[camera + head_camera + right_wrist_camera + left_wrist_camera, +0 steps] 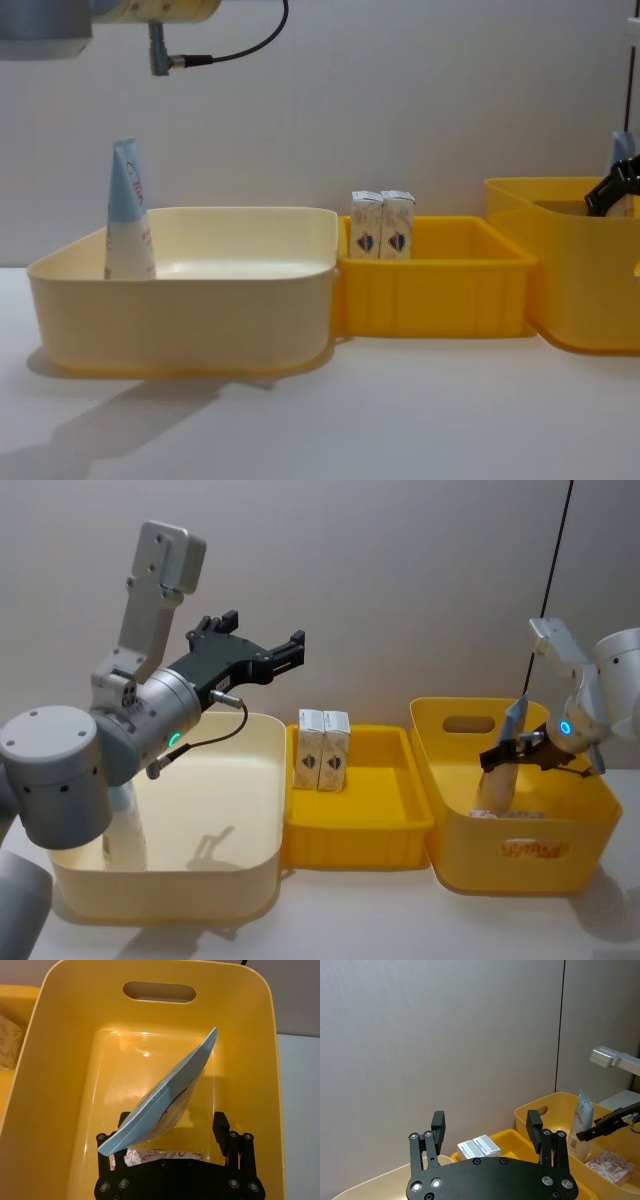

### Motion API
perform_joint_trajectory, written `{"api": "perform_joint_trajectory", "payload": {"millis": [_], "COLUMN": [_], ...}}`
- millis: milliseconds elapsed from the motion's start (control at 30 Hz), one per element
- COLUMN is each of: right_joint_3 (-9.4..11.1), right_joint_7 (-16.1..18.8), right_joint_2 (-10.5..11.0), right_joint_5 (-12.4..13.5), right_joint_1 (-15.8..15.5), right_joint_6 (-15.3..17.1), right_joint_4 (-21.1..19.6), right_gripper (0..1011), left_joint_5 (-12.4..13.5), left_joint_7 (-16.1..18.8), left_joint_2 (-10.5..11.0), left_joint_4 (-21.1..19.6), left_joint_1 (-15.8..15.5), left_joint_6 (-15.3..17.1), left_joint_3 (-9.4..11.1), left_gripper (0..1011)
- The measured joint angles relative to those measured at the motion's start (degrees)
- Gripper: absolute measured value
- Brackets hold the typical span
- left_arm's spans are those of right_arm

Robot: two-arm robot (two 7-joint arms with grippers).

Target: Bimanual collaborative sorting of washing and personal care products

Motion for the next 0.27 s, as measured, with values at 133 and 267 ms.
{"api": "perform_joint_trajectory", "payload": {"millis": [133,267], "right_joint_3": [0.06,0.10], "right_joint_7": [-0.03,-0.05], "right_joint_2": [-0.03,-0.05], "right_joint_5": [-0.05,-0.08], "right_joint_1": [0.14,0.25], "right_joint_6": [-0.04,-0.07], "right_joint_4": [0.26,0.47], "right_gripper": [1001,1001], "left_joint_5": [0.00,0.00], "left_joint_7": [0.00,0.00], "left_joint_2": [0.00,0.00], "left_joint_4": [0.00,0.00], "left_joint_1": [0.00,0.00], "left_joint_6": [0.00,0.00], "left_joint_3": [0.00,0.00], "left_gripper": [1003,1003]}}
